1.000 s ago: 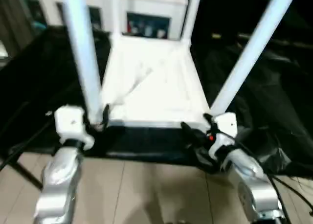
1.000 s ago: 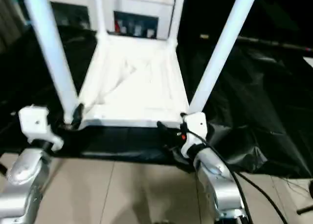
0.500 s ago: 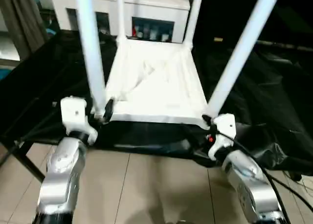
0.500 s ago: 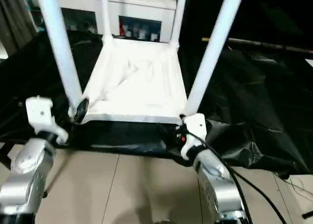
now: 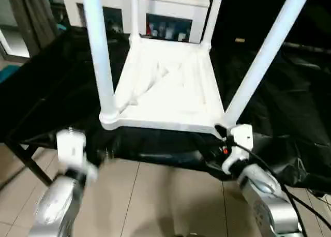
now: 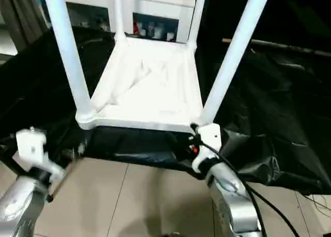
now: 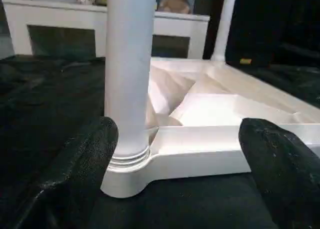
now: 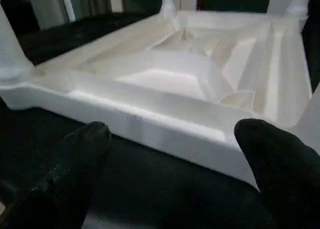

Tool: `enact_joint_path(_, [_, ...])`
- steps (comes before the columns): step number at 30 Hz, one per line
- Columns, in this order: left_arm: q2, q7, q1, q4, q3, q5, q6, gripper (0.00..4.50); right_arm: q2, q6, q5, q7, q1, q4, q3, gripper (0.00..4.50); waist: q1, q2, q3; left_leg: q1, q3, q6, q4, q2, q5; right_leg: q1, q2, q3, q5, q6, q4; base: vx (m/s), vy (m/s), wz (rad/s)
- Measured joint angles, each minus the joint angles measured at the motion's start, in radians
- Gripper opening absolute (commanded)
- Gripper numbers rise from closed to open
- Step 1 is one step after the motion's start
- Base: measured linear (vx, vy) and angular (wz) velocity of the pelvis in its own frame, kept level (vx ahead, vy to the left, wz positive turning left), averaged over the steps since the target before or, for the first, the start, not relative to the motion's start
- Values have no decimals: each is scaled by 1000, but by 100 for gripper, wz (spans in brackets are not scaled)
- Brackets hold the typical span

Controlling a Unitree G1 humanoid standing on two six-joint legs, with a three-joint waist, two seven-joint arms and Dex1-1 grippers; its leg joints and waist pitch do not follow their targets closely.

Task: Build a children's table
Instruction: Rotate leg to tighten

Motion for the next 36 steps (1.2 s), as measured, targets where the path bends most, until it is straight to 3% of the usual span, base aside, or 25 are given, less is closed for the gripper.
enact_joint_path(2, [1, 8, 3, 3, 7, -1, 13, 441, -2, 6, 11, 0, 24, -30, -1, 450, -3, -1, -1, 14, 18, -4, -1, 3, -12, -4, 20, 24, 2, 0, 0, 13, -7, -60])
enact_joint_path(4, [2, 10, 9, 3, 7, -8, 24, 441, -4, 13, 13, 0, 43, -31, -1, 450, -11, 1, 3, 50, 23, -8, -2, 4, -33, -3, 23, 24, -1, -3, 3, 30, 11, -67])
enact_joint_path(6, [9, 12, 9, 3, 7, -8, 31, 441, -4, 19, 16, 0, 46, -32, -2, 450, -27, 10, 9, 96, 24, -16, -6, 9, -65, 0, 6, -17, -18, -29, 16, 54, 13, -86])
enact_joint_path(7, [11, 12, 7, 2, 7, -5, 31, 441, -4, 20, 18, 0, 47, -35, -4, 450, -35, 9, 10, 110, 21, -19, -7, 10, -80, 11, -5, -43, -26, -40, 22, 102, 17, -99])
enact_joint_path(8, [11, 13, -1, 2, 5, -1, 31, 441, -6, 20, 22, 1, 53, -40, -14, 450, -46, 15, 10, 114, -10, -18, -5, 4, -96, 22, -22, -87, -32, -36, 20, 102, 17, -99])
enact_joint_path(9, [5, 13, -6, 1, -3, -1, 31, 441, -10, 21, 22, 1, 55, -40, -23, 450, -58, 2, 3, 115, -30, -9, -3, -3, -106, 24, -21, -100, -33, -36, 16, 78, 9, -66])
enact_joint_path(10, [-4, 13, -12, 2, -14, 0, 32, 441, -14, 22, 23, 1, 58, -40, -30, 450, -66, 1, 2, 113, -53, 12, -1, -11, -115, 28, -14, -104, -33, -37, 12, 101, -32, -28])
enact_joint_path(11, [-12, 13, -20, 2, -31, 5, 33, 441, -20, 27, 22, 1, 65, -40, -42, 450, -70, 1, 2, 88, -73, 54, 25, -35, -124, 38, -10, -96, -32, -39, 9, 101, -32, -28])
enact_joint_path(12, [-15, 14, -19, 2, -36, 7, 34, 441, -31, 34, 22, 1, 69, -39, -45, 450, -62, 0, 2, 60, -80, 72, 59, -60, -118, 50, -7, -80, -32, -39, 8, 138, -17, 8])
enact_joint_path(13, [-16, 18, -11, 1, -35, 8, 35, 441, -34, 40, 22, 1, 68, -39, -45, 450, -49, 4, 3, 31, -87, 71, 79, -81, -111, 70, 1, -69, -35, -44, 2, 110, 17, 24])
enact_joint_path(14, [-13, 27, -1, -5, -27, 11, 35, 441, -33, 44, 23, 3, 62, -42, -40, 450, -30, 17, 6, 7, -88, 66, 60, -89, -92, 89, 10, -71, -41, -45, -1, 110, 17, 24])
enact_joint_path(15, [-3, 43, 21, -14, -5, 17, 32, 441, -29, 54, 23, 12, 47, -43, -28, 450, -14, 31, 6, -18, -92, 67, 52, -84, -32, 93, 18, -77, -52, -42, 11, 110, 29, -5])
enact_joint_path(16, [4, 55, 31, -10, 18, 22, 33, 441, -19, 56, 26, 24, 39, -51, 1, 450, -15, 28, 3, -27, -93, 67, 50, -76, -23, 91, 17, -79, -59, -41, 14, 112, -12, 1])
enact_joint_path(17, [6, 63, 31, -7, 30, 28, 33, 441, -21, 59, 26, 39, 37, -62, 22, 450, -9, 18, -1, -33, -90, 69, 48, -76, -18, 81, 12, -76, -62, -40, 17, 112, -12, 1])
enact_joint_path(21, [-16, 74, 66, -12, 33, 25, 31, 441, -44, 63, 26, 64, 31, -63, 25, 450, 6, -1, -9, -32, -75, 71, 23, -86, -11, 78, 5, -54, -67, -27, 15, 83, 12, 16])
enact_joint_path(24, [-11, 40, 96, -45, 20, 3, 27, 441, -46, 64, 26, 65, 33, -62, 20, 450, 10, -7, -3, -26, -65, 65, 2, -85, -5, 78, 3, -51, -70, -29, 12, 0, 0, 0])
enact_joint_path(32, [-11, -85, 177, -113, -8, -128, 8, 441, -56, 65, 26, 69, 33, -62, 18, 450, 21, -4, 2, -17, -47, 58, -11, -69, 10, 79, 5, -54, -72, -35, 19, 0, 0, 0])
enact_joint_path(36, [31, -131, 209, -109, 45, -173, 11, 441, -117, 107, 105, 177, 38, -87, 13, 450, 26, -3, 4, -18, -36, 54, -12, -61, 13, 79, 5, -54, -71, -35, 19, 0, 0, 0])
